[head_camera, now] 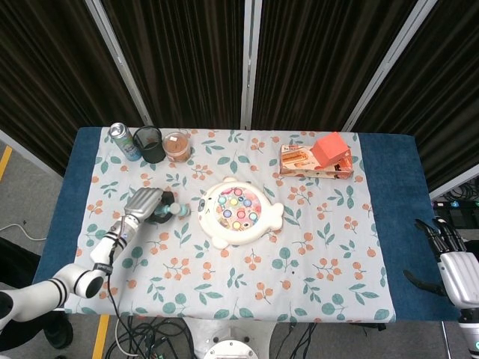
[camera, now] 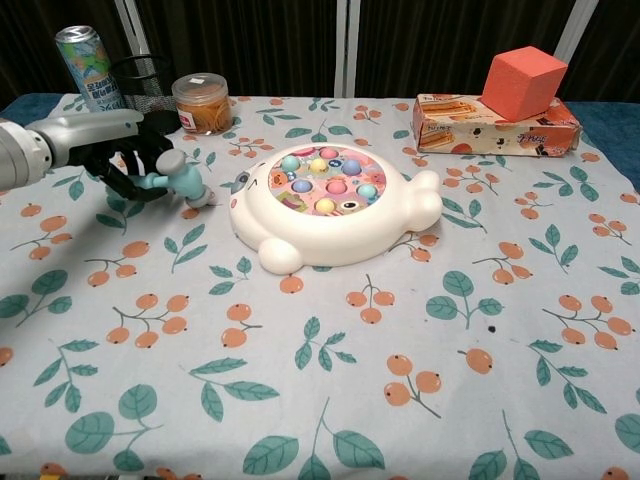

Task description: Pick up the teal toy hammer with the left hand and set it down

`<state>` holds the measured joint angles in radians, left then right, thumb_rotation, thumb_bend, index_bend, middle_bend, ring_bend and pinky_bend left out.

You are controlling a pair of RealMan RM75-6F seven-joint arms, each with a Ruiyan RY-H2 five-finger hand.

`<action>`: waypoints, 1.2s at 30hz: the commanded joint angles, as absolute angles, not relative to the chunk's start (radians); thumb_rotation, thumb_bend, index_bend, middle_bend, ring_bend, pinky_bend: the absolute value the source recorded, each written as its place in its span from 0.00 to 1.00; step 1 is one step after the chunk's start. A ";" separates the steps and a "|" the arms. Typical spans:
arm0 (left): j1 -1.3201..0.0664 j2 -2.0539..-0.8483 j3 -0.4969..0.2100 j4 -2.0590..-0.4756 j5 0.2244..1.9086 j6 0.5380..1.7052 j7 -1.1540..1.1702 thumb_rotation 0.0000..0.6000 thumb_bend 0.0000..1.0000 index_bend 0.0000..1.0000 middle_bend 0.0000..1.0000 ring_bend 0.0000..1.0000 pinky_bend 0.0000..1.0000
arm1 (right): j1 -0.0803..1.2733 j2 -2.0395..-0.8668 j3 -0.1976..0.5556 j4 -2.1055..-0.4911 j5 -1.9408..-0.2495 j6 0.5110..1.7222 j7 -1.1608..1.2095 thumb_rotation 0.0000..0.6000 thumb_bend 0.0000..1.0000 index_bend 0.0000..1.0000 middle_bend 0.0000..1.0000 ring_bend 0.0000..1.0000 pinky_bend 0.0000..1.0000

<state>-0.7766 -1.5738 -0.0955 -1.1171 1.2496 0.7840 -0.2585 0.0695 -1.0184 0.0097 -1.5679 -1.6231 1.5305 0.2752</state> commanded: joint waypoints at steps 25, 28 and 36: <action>-0.741 -1.559 -0.089 -1.141 1.296 0.781 -0.232 1.00 0.33 0.30 0.30 0.24 0.38 | 0.066 -1.015 0.010 -1.578 -1.623 1.535 0.265 1.00 0.07 0.02 0.18 0.00 0.02; -0.735 -1.550 -0.091 -1.153 1.301 0.787 -0.243 1.00 0.29 0.31 0.30 0.23 0.38 | 0.062 -1.015 0.009 -1.577 -1.624 1.540 0.266 1.00 0.07 0.02 0.18 0.00 0.02; -0.707 -1.521 -0.085 -1.194 1.339 0.829 -0.298 1.00 0.28 0.35 0.31 0.24 0.38 | 0.055 -1.015 0.008 -1.576 -1.627 1.552 0.267 1.00 0.07 0.02 0.18 0.00 0.02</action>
<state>-0.7116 -1.5253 -0.0867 -1.1888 1.3335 0.8240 -0.2921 0.0558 -1.0148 0.0085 -1.5763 -1.6265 1.5513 0.2670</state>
